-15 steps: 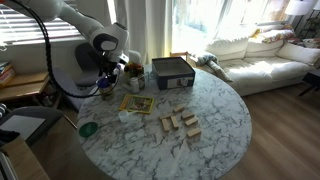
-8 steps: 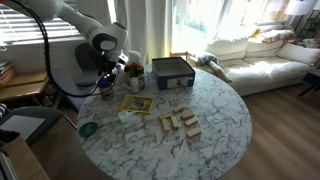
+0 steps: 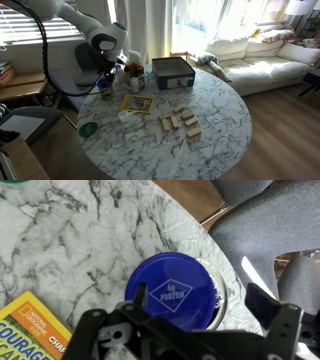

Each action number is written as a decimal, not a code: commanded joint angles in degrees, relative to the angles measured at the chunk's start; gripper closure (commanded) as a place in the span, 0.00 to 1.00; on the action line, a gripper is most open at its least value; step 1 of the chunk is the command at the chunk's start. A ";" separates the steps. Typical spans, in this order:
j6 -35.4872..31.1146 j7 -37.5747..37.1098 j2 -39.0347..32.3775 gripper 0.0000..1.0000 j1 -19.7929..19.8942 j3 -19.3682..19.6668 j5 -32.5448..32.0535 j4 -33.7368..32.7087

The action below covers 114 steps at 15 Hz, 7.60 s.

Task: Put the measuring cup on the table then unstack the yellow tins

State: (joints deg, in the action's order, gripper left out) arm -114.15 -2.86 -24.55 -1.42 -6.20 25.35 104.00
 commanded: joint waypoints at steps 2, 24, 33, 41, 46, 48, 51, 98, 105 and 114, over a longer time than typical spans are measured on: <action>1.32 -0.98 2.18 0.00 0.01 0.90 -0.80 2.13; 1.05 -0.44 0.79 0.00 -1.40 0.61 -2.26 2.34; 2.02 -0.50 0.45 0.00 -2.62 0.34 -3.52 0.99; 1.53 -2.25 0.68 0.00 -3.74 0.96 -7.59 0.94; 0.11 -4.73 0.44 0.00 -3.87 0.69 -7.82 0.93; -1.03 -6.27 0.25 0.00 -4.32 0.77 -8.05 0.92; -3.38 -8.24 -0.11 0.00 -5.01 0.83 -8.33 0.91; -8.74 5.93 7.91 0.29 0.56 3.48 -13.96 13.70; -12.04 7.24 6.09 0.29 -0.15 3.16 -14.33 17.52; -17.76 5.54 3.54 0.29 -1.39 2.96 -15.76 18.71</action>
State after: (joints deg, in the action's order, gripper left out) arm -129.36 3.62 -20.72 -2.46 -3.26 11.59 121.63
